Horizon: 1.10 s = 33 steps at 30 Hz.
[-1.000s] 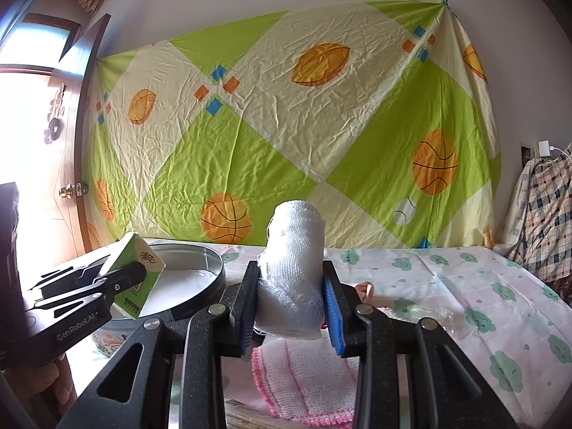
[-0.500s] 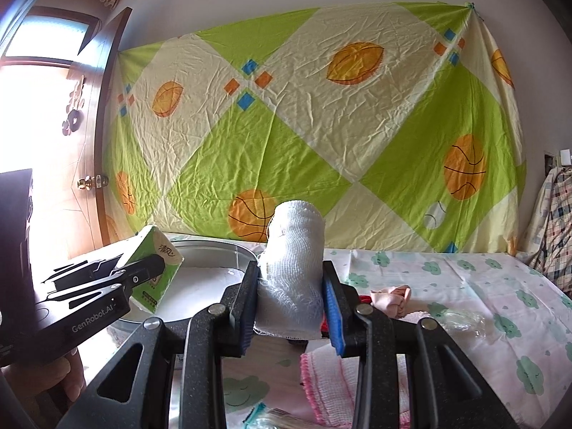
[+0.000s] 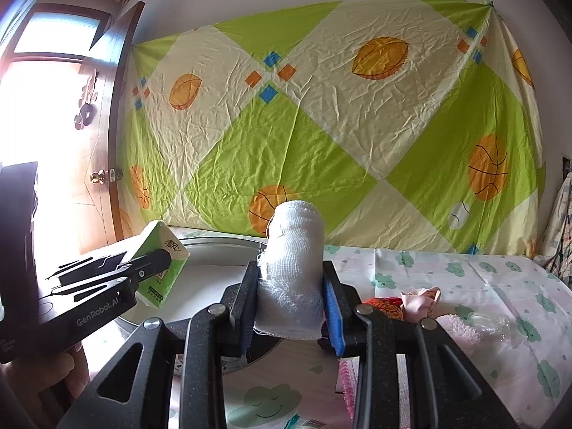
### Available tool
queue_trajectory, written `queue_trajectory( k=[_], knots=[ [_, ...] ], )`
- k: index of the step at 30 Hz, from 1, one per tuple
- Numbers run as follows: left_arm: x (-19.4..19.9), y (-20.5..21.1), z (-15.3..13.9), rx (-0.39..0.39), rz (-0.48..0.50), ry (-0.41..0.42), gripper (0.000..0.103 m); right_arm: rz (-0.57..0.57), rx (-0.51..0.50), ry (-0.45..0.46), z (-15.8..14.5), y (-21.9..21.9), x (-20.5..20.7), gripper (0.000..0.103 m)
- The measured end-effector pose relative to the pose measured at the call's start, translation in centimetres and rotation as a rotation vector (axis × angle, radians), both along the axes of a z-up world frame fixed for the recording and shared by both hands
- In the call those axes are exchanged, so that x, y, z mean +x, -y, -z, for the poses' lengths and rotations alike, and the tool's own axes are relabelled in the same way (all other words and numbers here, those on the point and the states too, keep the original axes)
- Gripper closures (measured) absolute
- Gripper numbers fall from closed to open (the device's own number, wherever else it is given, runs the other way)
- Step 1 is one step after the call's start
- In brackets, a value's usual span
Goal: Organize soft objects
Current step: 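Carry the soap box with the left tool while the right tool carries the rolled cloth over the tin, then lower and release the soap box into the tin while the right tool releases the rolled cloth there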
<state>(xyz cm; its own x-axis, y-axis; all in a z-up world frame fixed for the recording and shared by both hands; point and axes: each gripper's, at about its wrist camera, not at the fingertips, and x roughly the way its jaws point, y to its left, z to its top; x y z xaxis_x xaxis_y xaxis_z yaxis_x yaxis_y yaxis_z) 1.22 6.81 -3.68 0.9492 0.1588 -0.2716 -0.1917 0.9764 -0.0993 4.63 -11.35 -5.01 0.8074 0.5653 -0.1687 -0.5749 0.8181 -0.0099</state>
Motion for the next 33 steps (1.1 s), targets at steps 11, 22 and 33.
queue_trajectory(
  k=[11,22,33],
  knots=[
    [-0.2,-1.5,0.1,-0.015,-0.029,-0.001,0.079,-0.028,-0.004,-0.006,0.0,-1.6,0.2,0.067],
    [-0.2,-2.9,0.2,-0.023,-0.054,-0.014,0.079,-0.048,-0.019,-0.018,0.1,-3.3,0.5,0.067],
    [-0.1,-4.3,0.2,-0.03,-0.078,-0.02,0.079,-0.066,-0.033,-0.031,0.3,-4.6,0.8,0.067]
  ],
)
